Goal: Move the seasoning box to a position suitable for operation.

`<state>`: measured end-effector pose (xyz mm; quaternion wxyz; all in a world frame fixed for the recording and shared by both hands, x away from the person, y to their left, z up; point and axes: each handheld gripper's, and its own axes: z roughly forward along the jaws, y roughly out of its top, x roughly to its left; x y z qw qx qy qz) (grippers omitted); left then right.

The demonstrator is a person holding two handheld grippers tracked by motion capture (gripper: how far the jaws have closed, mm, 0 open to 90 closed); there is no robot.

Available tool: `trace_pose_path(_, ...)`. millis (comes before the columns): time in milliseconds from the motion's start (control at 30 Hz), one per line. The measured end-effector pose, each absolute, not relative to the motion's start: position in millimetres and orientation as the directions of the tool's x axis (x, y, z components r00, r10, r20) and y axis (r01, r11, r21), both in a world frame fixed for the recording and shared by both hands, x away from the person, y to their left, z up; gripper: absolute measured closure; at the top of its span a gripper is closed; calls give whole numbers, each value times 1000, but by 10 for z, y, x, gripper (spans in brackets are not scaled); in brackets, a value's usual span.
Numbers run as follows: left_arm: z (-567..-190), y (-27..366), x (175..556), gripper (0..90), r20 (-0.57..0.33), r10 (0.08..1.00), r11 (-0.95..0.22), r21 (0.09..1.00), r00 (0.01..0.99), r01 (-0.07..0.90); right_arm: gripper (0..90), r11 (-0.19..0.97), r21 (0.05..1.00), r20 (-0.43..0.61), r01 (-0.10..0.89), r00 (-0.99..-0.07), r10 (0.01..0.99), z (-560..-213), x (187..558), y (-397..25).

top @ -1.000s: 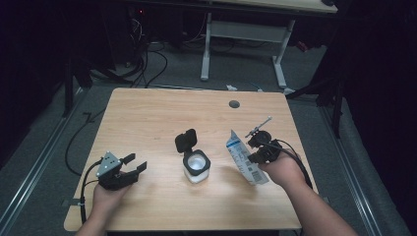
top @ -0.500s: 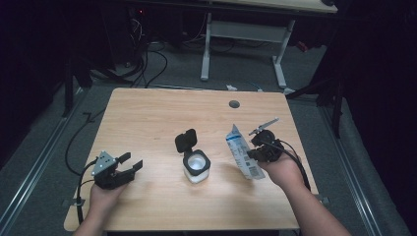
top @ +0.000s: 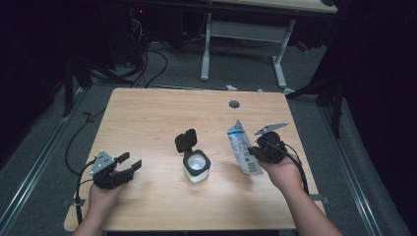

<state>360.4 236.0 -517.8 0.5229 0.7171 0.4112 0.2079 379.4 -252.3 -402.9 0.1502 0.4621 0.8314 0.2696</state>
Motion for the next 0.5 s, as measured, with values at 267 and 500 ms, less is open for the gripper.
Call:
trace_pose_path(267, -5189, 2361, 3609, 382, -126, 808, -124, 919, 576, 375, 899, 376, 655, 22, 656, -514, 858, -4051, 3759, -2584)
trace_pose_path(500, -5190, 2355, 3606, 376, -134, 800, -121, 919, 585, 376, 899, 342, 702, 30, 624, -506, 862, -4112, 3714, -2646)
